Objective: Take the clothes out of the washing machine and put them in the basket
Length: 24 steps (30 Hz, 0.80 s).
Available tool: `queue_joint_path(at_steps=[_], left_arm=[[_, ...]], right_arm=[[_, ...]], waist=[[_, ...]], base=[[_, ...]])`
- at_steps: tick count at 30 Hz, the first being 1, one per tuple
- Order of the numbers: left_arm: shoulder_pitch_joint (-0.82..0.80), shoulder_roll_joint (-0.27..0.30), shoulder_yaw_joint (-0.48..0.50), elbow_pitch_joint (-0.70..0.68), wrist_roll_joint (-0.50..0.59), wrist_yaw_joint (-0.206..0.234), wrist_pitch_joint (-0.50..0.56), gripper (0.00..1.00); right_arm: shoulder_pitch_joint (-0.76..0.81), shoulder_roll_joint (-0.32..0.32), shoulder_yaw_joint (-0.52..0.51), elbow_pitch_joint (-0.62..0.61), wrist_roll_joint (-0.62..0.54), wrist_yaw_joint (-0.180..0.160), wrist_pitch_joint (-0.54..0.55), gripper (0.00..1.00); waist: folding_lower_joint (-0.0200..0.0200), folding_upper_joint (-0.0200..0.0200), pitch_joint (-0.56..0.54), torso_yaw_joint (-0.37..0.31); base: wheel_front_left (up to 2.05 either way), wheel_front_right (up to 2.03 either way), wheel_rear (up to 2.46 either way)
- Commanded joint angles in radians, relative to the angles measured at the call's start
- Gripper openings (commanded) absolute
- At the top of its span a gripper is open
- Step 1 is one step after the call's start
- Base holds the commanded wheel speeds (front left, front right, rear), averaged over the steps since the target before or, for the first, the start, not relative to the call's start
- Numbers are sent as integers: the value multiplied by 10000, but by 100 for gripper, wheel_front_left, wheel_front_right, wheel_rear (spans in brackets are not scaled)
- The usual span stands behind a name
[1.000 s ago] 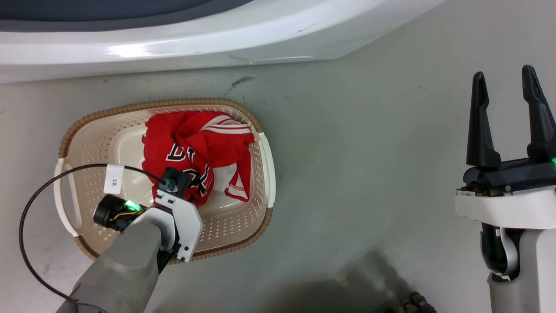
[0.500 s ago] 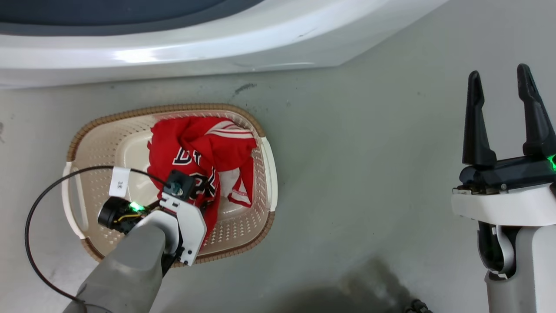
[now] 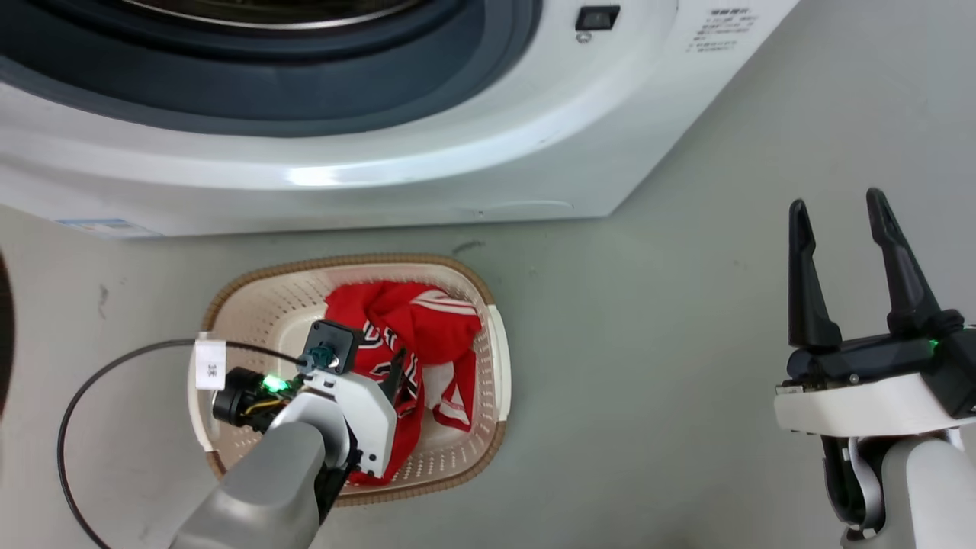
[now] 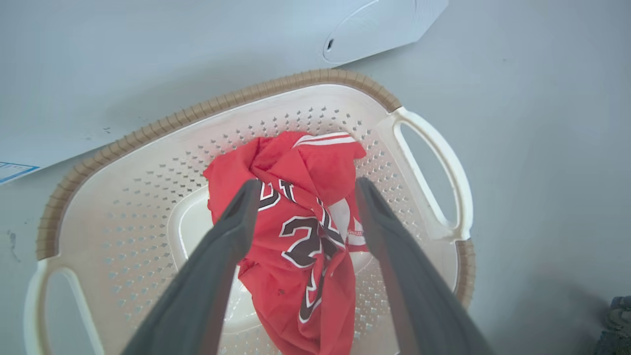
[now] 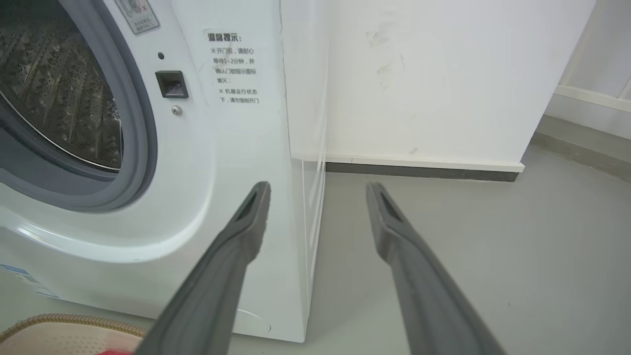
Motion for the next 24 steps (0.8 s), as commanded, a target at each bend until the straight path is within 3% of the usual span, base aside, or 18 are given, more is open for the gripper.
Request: queue_joint_path(at_steps=[1,11,12,13,24], left_arm=[[335,94,166,-276,123,126,-21,100],[2215,335,2636,-3616,1257,1000,-25,100],[2933,235,3495,-4720,1853,1245,-26,100],[3204,162,3753,-5063,2036,1297,-26,100],[5734,-821,6538,-8120,3797,1323,-27,100]], right_arm=[[161,7,-19,32,-87,-7,-20,100],[895,7,26,267,-129,-7,-21,100],[1076,7,49,321,-113,-7,-20,100],[1171,7,37,343,-110,-7,-20,100],[2067,7,-4,545,-160,-7,-19,100]], waist=[[1,-1,-490,283],[1,-1,-1898,693],[1,-1,-2287,750],[1,-1,-2430,769],[1,-1,-3810,768]], base=[[0,0,0],[0,0,0],[0,0,0],[0,0,0],[0,0,0]])
